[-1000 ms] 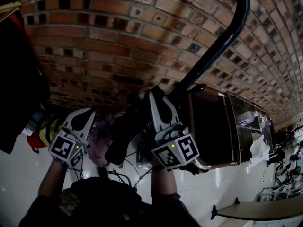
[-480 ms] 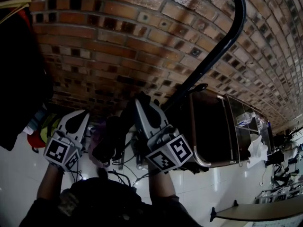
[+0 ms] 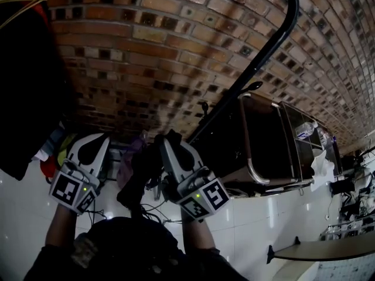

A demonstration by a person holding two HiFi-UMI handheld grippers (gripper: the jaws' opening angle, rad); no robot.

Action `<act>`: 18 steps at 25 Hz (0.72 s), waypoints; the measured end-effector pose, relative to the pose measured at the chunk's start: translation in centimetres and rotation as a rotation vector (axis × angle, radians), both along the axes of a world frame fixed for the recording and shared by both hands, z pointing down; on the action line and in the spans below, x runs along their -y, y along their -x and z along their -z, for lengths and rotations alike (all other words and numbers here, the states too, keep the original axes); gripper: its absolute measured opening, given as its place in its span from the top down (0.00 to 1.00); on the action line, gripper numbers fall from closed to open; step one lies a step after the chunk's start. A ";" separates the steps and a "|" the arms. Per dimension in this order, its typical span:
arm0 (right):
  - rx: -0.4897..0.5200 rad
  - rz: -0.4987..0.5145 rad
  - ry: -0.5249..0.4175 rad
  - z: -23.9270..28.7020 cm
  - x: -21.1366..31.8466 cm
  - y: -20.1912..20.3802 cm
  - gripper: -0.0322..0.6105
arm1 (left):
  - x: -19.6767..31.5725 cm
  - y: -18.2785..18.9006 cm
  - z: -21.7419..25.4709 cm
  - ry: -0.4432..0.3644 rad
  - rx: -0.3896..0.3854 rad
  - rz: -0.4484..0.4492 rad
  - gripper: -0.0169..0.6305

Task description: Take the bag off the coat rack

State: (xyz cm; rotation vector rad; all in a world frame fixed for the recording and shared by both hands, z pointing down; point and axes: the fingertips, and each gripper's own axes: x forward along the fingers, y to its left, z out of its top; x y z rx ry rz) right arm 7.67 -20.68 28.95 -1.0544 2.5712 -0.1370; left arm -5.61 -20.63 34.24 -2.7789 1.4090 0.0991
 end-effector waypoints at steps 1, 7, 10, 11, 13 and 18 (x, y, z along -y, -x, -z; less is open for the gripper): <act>-0.003 -0.008 -0.008 -0.1 -0.9 0.3 0.91 | -0.7 0.4 0.0 -0.001 -0.004 -0.006 0.91; -0.011 -0.057 -0.006 -1.3 -7.1 2.4 0.91 | -5.8 3.7 -0.4 0.004 -0.007 -0.038 0.91; -0.015 -0.090 0.000 -2.0 -10.4 3.2 0.91 | -8.6 5.2 -0.4 0.003 -0.013 -0.061 0.91; -0.015 -0.108 0.005 -2.1 -11.4 3.4 0.91 | -9.5 5.6 -0.3 0.003 -0.015 -0.071 0.91; -0.008 -0.146 0.013 -2.0 -13.3 3.7 0.91 | -11.3 6.4 -0.2 0.004 -0.019 -0.091 0.91; 0.029 -0.202 0.006 -2.0 -18.4 4.9 0.91 | -15.4 8.3 -0.2 0.013 -0.021 -0.142 0.91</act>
